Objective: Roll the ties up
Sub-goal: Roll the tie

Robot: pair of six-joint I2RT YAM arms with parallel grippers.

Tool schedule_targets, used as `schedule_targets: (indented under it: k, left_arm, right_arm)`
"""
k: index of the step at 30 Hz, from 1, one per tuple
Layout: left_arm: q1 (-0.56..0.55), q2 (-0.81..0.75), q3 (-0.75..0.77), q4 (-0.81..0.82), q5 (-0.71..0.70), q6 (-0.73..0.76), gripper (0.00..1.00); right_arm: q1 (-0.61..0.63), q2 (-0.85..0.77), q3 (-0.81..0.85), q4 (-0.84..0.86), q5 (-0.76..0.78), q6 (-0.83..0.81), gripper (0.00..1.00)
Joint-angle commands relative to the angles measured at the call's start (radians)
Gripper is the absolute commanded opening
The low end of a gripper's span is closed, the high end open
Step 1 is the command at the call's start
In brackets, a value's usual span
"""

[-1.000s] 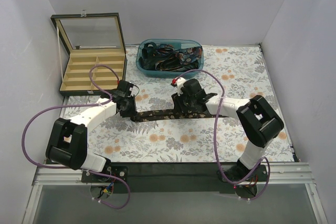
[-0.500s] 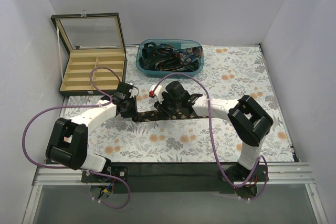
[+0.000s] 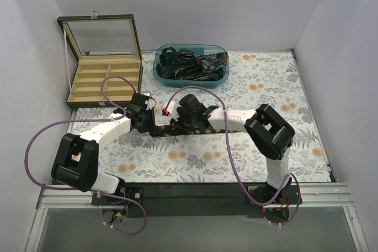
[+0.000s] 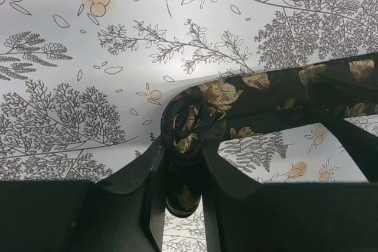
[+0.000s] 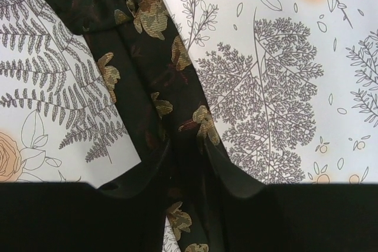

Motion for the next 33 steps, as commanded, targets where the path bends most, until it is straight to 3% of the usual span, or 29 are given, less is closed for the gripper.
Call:
schedule_targets:
  k: [1,5,6,22,33]
  left_arm:
    - [0.012,-0.047,-0.008,0.02,0.011,0.001,0.14]
    - [0.022,-0.057,-0.011,0.027,0.02,-0.014,0.14]
    - [0.025,-0.061,-0.011,0.028,0.022,-0.016,0.14]
    - [0.064,-0.129,-0.031,0.043,0.059,-0.154,0.17]
    - [0.087,-0.146,-0.072,0.066,0.072,-0.218,0.17]
  right_arm:
    - [0.007,0.02,0.035,-0.031,0.012,-0.029,0.29]
    - [0.007,0.017,0.037,-0.04,0.007,-0.035,0.05]
    - [0.007,0.012,0.037,-0.042,0.007,-0.037,0.04]
    - [0.011,-0.108,-0.044,-0.06,0.047,-0.027,0.01]
    - [0.024,-0.097,-0.086,-0.043,0.087,-0.021,0.01]
